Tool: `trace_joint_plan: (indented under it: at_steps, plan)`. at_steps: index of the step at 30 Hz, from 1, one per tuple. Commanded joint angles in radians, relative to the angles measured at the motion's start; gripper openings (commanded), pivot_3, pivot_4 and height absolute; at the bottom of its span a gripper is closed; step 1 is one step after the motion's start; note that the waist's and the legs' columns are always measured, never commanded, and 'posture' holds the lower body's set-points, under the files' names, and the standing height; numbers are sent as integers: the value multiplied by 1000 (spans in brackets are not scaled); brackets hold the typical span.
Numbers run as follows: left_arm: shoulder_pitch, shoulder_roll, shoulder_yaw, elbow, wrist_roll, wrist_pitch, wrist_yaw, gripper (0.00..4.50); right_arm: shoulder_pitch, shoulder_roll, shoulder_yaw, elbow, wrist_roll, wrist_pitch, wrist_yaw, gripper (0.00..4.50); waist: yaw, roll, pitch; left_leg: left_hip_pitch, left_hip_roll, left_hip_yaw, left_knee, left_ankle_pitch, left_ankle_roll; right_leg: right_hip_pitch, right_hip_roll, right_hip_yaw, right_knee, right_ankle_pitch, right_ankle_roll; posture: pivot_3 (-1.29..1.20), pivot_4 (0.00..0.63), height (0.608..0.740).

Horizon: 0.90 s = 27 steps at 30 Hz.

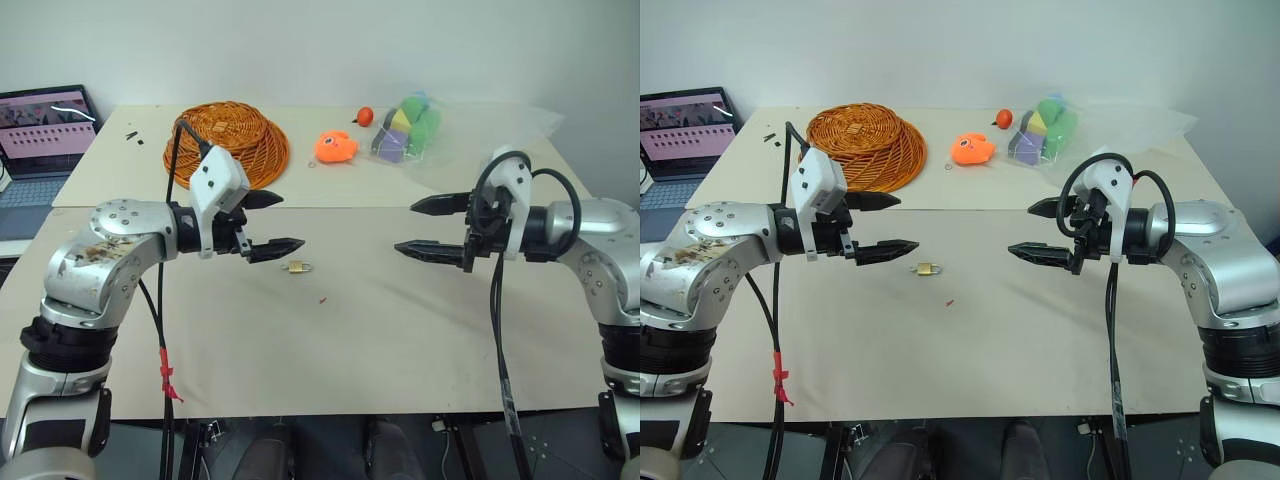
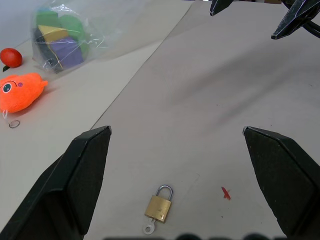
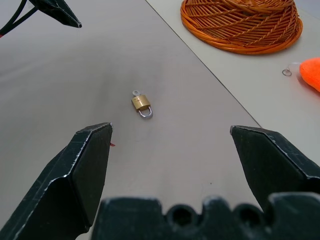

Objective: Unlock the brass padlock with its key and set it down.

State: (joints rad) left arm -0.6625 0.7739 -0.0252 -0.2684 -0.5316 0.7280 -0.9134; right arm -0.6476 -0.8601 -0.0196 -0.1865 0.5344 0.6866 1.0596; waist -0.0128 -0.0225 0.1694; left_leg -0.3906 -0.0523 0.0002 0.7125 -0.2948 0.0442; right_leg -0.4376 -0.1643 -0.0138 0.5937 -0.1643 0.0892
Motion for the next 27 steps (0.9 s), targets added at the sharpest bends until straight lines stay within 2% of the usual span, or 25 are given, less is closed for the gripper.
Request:
trace_joint_plan:
  at_steps: [1, 10, 17, 27]
  plan:
    - [1, 9, 50, 5, 4, -15, 14, 4500, 1, 15, -27, -15, 13, -22, -1, 4454, 0, 0, 0, 0, 0, 0, 0, 0, 0, 0, 0, 0, 0, 0, 0, 0, 150, 739]
    - [161, 120, 189, 151, 161, -69, 158, 4500, -109, 219, 149, 204, -105, -207, 67, 4454, -24, 0, 0, 2, 1, 1, -1, 1, -1, 0, 1, 1, 1, 0, 0, 0, 150, 739]
    - [278, 110, 299, 11, 112, 18, 210, 4500, -254, 396, 245, 527, -218, -418, 158, 4454, -22, 0, 0, 0, 1, -1, -1, 1, -2, -2, 1, -1, 1, 0, 0, 0, 150, 739]
    - [450, 87, 470, -226, 37, 191, 310, 4500, -425, 634, 294, 997, -361, -705, 227, 4454, -40, 0, 0, 1, 2, -1, -2, 2, -5, -3, 2, -1, 2, 0, 0, 0, 150, 739]
